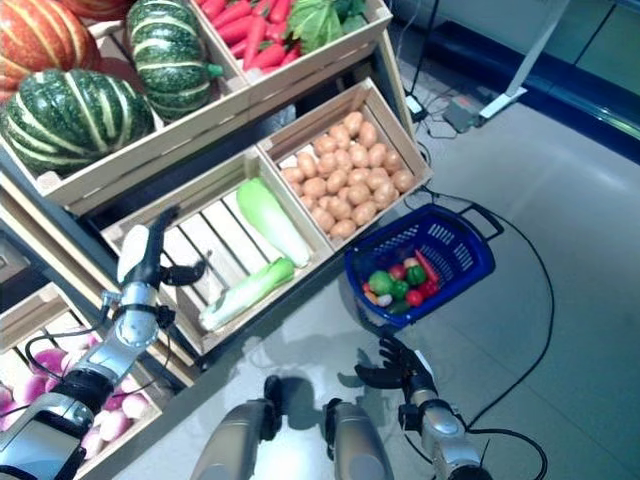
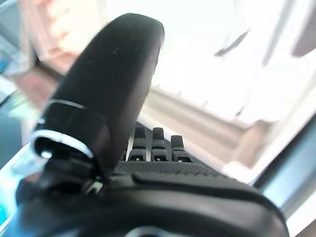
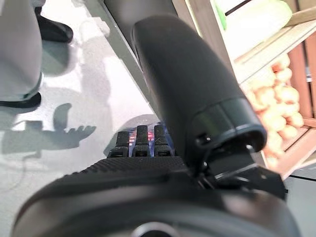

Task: Put vegetables into the basket

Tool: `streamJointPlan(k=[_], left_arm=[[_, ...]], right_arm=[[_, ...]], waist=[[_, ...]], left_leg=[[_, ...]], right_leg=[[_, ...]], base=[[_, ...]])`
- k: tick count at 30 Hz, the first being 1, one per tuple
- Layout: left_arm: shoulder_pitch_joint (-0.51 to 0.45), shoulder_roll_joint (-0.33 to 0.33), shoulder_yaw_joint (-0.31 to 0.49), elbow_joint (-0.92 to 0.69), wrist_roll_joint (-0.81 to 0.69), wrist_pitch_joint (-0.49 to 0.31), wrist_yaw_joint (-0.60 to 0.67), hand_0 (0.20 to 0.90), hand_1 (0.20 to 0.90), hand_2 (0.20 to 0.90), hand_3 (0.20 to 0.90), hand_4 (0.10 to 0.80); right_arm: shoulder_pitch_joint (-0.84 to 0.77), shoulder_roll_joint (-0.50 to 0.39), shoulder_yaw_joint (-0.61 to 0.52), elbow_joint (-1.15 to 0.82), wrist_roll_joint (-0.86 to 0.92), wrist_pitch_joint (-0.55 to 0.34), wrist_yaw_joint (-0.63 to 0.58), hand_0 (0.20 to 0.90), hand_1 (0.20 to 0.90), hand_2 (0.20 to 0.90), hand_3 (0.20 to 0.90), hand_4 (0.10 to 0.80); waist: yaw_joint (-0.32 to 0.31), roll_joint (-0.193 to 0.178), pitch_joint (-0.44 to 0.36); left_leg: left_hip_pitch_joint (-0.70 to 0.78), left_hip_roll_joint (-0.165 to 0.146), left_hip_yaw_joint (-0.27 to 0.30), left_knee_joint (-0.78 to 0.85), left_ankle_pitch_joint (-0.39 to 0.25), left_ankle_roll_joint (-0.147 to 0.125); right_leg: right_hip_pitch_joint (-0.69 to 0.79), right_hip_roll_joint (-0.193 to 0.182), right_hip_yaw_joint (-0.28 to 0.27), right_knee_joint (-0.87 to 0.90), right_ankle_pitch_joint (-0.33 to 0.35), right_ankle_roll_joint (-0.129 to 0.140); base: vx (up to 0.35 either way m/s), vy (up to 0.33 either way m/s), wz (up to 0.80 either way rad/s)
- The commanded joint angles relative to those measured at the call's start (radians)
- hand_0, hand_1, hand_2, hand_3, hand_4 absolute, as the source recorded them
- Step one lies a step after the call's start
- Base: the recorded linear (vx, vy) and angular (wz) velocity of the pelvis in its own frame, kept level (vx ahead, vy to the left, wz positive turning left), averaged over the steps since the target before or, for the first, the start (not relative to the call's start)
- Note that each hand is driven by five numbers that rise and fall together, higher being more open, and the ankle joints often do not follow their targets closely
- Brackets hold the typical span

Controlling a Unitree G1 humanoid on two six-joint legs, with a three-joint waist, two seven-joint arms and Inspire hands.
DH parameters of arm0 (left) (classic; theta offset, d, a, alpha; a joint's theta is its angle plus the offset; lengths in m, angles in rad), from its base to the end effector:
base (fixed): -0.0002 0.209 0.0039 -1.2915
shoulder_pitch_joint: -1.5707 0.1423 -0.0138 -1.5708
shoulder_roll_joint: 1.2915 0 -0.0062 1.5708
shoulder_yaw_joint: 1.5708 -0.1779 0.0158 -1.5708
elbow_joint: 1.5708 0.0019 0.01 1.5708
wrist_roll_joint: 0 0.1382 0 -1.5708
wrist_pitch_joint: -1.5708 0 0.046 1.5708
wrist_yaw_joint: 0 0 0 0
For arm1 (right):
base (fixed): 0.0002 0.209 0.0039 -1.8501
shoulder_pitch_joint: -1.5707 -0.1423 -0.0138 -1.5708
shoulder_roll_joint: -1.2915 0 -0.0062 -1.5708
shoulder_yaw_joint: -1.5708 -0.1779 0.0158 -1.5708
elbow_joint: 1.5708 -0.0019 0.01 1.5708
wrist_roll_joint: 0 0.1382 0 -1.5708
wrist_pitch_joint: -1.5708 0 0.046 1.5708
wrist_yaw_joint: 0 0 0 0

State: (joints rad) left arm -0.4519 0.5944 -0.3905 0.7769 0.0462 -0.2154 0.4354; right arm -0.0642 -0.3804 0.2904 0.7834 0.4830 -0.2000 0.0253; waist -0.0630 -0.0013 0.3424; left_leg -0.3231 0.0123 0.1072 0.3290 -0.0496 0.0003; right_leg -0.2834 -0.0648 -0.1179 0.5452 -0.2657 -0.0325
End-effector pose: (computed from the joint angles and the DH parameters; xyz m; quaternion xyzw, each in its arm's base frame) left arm 0.2659 0.2471 0.0420 0.3917 0.0112 0.1128 0.9131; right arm 0.1644 -0.2253 -0.0532 -0.0100 0.2762 -0.0153 0.9609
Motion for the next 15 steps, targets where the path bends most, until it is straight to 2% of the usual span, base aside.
streamJointPlan(k=[1,2,3,4,5,7,8,9,11,13,14,15], left_arm=[[-0.103,0.031,0.023,0.043,-0.023,-0.023,-0.008,0.9,0.9,0.9,0.9,0.8],[-0.107,0.033,0.015,0.067,-0.024,-0.022,0.0,0.9,0.9,0.9,0.9,0.8],[-0.097,0.032,0.019,0.089,-0.017,-0.024,0.019,0.9,0.9,0.9,0.9,0.8],[-0.087,0.032,0.023,0.1,0.009,-0.018,0.042,0.9,0.9,0.9,0.9,0.8],[-0.071,0.034,0.026,0.114,0.012,-0.021,0.048,0.9,0.9,0.9,0.9,0.8],[-0.039,0.022,0.035,0.12,0.009,-0.021,0.049,0.9,0.9,0.9,0.9,0.8],[-0.01,0.012,0.053,0.108,0.029,-0.022,0.05,0.9,0.9,0.9,0.9,0.8],[-0.005,0.011,0.058,0.106,0.037,-0.024,0.05,0.9,0.9,0.9,0.9,0.8],[-0.008,0.019,0.066,0.11,0.055,-0.027,0.026,0.9,0.9,0.9,0.9,0.8],[-0.018,0.018,0.056,0.114,0.057,-0.033,0.021,0.9,0.9,0.9,0.9,0.8],[-0.023,0.001,0.041,0.113,0.065,-0.047,0.018,0.9,0.9,0.9,0.9,0.8],[-0.018,-0.012,0.033,0.099,0.084,-0.05,0.011,0.9,0.9,0.9,0.9,0.8]], right_arm=[[-0.002,-0.025,-0.017,0.006,0.082,-0.072,-0.03,0.9,0.9,0.9,0.9,0.8],[0.009,-0.012,-0.021,0.013,0.075,-0.08,-0.035,0.9,0.9,0.9,0.9,0.8],[0.026,-0.001,-0.026,0.013,0.073,-0.083,-0.041,0.9,0.9,0.9,0.9,0.8],[0.044,0.009,-0.032,0.007,0.079,-0.077,-0.052,0.9,0.9,0.9,0.9,0.8],[0.066,0.022,-0.049,0.017,0.077,-0.077,-0.051,0.9,0.9,0.9,0.9,0.8],[0.091,0.043,-0.067,0.037,0.079,-0.07,-0.053,0.9,0.9,0.9,0.9,0.8],[0.102,0.062,-0.082,0.077,0.061,-0.075,-0.042,0.9,0.9,0.9,0.9,0.8],[0.102,0.065,-0.084,0.086,0.056,-0.075,-0.039,0.9,0.9,0.9,0.9,0.8],[0.089,0.072,-0.09,0.145,0.03,-0.066,-0.024,0.9,0.9,0.9,0.9,0.8],[0.077,0.074,-0.089,0.17,0.029,-0.067,-0.027,0.9,0.9,0.9,0.9,0.8],[0.06,0.078,-0.092,0.217,0.005,-0.053,-0.045,0.9,0.9,0.9,0.9,0.8],[0.051,0.073,-0.089,0.232,0.005,-0.042,-0.052,0.9,0.9,0.9,0.9,0.8]], waist=[[-0.004,-0.011,-0.061],[-0.005,-0.015,-0.072],[-0.01,-0.018,-0.083],[-0.016,-0.022,-0.089],[-0.022,-0.02,-0.101],[-0.023,-0.012,-0.117],[-0.013,-0.002,-0.133],[-0.011,0.003,-0.131],[-0.014,0.011,-0.137],[-0.014,0.014,-0.14],[-0.012,0.015,-0.152],[-0.008,0.015,-0.16]], left_leg=[[0.083,-0.044,0.022,-0.166,0.046,0.01],[0.113,-0.058,0.026,-0.207,0.045,0.027],[0.143,-0.073,0.018,-0.241,0.048,0.044],[0.165,-0.085,0.014,-0.258,0.049,0.059],[0.201,-0.088,0.005,-0.29,0.052,0.067],[0.256,-0.082,0.0,-0.343,0.066,0.07],[0.294,-0.067,0.006,-0.381,0.077,0.065],[0.307,-0.06,0.007,-0.39,0.08,0.063],[0.329,-0.051,0.013,-0.416,0.073,0.061],[0.327,-0.053,0.005,-0.416,0.062,0.066],[0.313,-0.056,-0.013,-0.395,0.051,0.072],[0.307,-0.056,-0.017,-0.38,0.046,0.07]], right_leg=[[0.205,0.006,-0.071,-0.212,0.057,-0.001],[0.192,-0.01,-0.068,-0.161,0.081,0.029],[0.146,-0.029,-0.055,-0.061,0.142,0.054],[0.105,-0.041,-0.038,0.037,0.173,0.065],[0.082,-0.037,-0.026,0.064,0.179,0.065],[0.085,-0.02,-0.021,0.014,0.199,0.069],[0.105,-0.004,-0.025,-0.155,0.224,0.073],[0.123,0.005,-0.029,-0.204,0.237,0.073],[0.123,0.045,0.007,-0.407,0.289,0.084],[0.109,0.051,0.022,-0.411,0.295,0.084],[0.125,0.061,0.049,-0.421,0.27,0.072],[0.152,0.062,0.048,-0.445,0.266,0.066]], base=[[0.333,0.244,-0.11],[0.289,0.214,-0.16],[0.257,0.192,-0.15],[0.259,0.139,-0.1],[0.271,0.06,-0.06],[0.261,-0.031,-0.06],[0.207,-0.066,-0.12],[0.209,-0.109,-0.15],[0.094,-0.137,-0.17],[0.065,-0.122,0.01],[0.154,-0.175,0.4],[0.201,-0.183,0.75]])
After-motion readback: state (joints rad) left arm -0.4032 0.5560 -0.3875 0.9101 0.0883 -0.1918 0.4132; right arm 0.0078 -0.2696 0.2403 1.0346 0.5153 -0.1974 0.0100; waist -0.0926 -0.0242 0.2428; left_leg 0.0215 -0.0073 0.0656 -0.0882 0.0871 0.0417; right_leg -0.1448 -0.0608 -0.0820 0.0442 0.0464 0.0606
